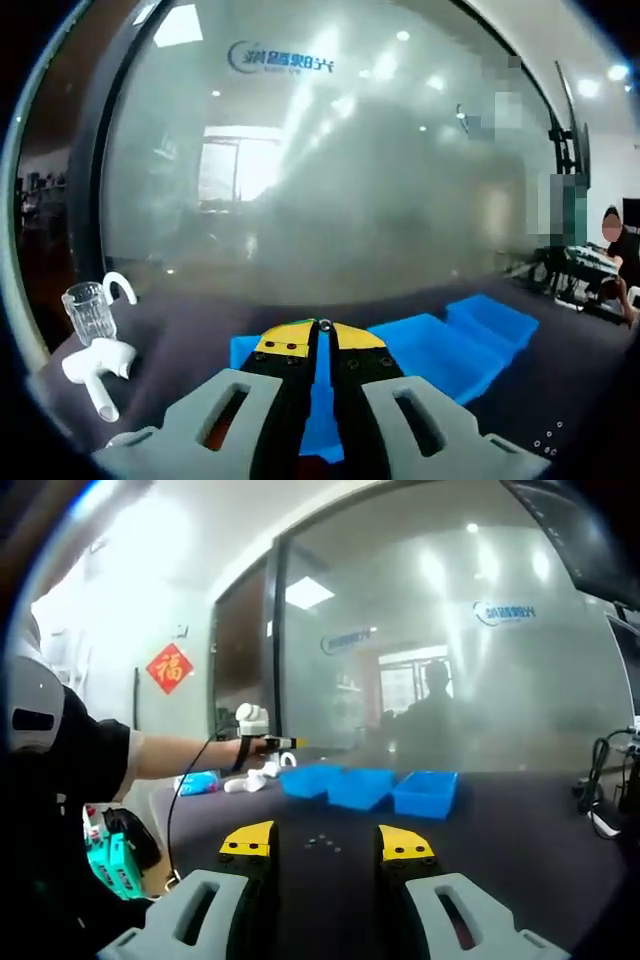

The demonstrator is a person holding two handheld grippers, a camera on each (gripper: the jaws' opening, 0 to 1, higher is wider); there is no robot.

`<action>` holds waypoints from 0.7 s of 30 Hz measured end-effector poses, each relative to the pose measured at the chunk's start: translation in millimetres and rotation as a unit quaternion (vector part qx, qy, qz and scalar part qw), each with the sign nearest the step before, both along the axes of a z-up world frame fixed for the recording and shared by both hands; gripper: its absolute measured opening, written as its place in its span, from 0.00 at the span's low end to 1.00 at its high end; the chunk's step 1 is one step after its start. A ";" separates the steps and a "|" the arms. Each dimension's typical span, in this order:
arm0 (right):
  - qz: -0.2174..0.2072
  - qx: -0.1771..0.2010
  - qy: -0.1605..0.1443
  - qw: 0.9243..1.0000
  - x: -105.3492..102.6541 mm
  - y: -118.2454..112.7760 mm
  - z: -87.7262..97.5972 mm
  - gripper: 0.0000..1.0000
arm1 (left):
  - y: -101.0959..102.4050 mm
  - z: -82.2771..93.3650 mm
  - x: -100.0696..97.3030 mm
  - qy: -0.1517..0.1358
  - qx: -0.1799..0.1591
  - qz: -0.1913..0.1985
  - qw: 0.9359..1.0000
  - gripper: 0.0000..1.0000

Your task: Sort the screws, nuts, and washers into the corresponding bins

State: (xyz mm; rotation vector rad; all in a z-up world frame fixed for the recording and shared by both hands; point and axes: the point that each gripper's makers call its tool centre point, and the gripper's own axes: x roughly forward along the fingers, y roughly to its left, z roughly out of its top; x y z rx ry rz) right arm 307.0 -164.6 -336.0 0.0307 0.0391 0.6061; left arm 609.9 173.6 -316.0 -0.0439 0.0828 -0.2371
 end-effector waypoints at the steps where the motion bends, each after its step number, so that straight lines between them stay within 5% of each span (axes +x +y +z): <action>1: 0.001 0.001 0.000 1.000 -0.1 0.7 0.3 0.34 | 1.4 0.4 1.4 0.000 0.001 0.002 1.000 0.05; 13: 0.003 0.003 0.000 1.000 -1.0 2.3 -0.1 0.34 | 12.5 -8.7 1.6 0.012 0.016 0.018 1.000 0.34; 21: 0.005 0.003 -0.001 1.000 -0.6 4.0 0.4 0.34 | 17.2 -11.0 -6.9 0.013 0.002 0.001 1.000 0.36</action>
